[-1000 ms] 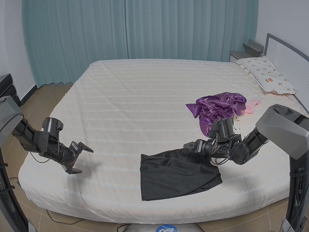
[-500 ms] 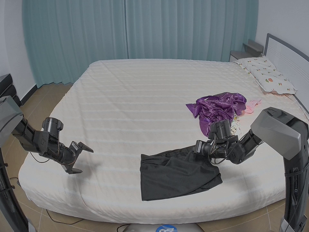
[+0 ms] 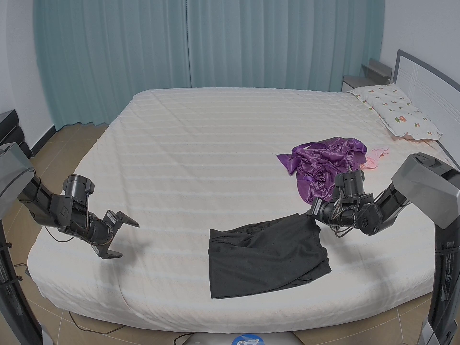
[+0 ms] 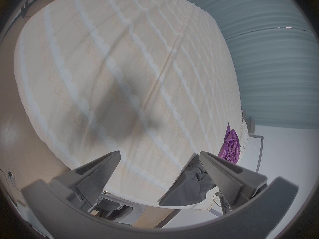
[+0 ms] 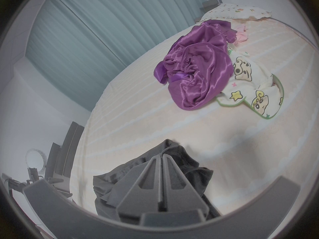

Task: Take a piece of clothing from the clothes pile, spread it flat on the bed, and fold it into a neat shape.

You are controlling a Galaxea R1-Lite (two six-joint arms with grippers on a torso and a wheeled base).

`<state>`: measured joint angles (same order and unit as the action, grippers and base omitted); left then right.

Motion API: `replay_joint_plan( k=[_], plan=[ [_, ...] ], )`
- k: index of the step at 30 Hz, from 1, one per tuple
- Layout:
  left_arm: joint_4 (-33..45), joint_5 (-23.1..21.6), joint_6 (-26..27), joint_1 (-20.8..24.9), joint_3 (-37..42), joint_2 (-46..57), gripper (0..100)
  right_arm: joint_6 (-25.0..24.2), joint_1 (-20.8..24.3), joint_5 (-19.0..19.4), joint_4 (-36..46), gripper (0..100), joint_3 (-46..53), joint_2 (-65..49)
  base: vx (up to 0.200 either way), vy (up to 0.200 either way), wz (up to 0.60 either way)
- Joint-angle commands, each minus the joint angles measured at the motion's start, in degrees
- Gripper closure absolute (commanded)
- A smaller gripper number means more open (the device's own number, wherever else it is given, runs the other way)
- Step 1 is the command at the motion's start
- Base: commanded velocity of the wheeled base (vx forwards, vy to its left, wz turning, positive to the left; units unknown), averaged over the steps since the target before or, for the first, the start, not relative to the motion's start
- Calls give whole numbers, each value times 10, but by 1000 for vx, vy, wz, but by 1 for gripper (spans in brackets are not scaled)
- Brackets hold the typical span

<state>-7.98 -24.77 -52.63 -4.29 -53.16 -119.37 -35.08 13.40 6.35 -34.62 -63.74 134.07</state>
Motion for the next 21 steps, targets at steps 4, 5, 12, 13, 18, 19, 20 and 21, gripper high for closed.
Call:
replay_joint_plan(
  k=[4,5,12,13,18,19,20,21],
  plan=[
    [0,0,0,0,0,0,0,-10,-14,1,0,100,-4,10,0,0,0],
    [0,0,0,0,0,0,0,-10,-16,1,-1,100,-4,12,0,0,0],
    [0,0,0,0,0,0,0,-10,-28,0,2,100,-1,16,0,0,0],
    [0,0,0,0,0,0,0,-10,-29,0,3,100,-1,16,0,0,0],
    [0,0,0,0,0,0,0,-10,-34,2,-1,100,-2,28,0,0,0],
    [0,0,0,0,0,0,0,-10,-33,4,-1,100,-2,29,0,0,0],
    [0,0,0,0,0,0,0,-10,-33,6,-1,100,-1,30,0,0,0],
    [0,0,0,0,0,0,0,-10,-32,7,0,100,-1,32,0,0,0]
  ],
)
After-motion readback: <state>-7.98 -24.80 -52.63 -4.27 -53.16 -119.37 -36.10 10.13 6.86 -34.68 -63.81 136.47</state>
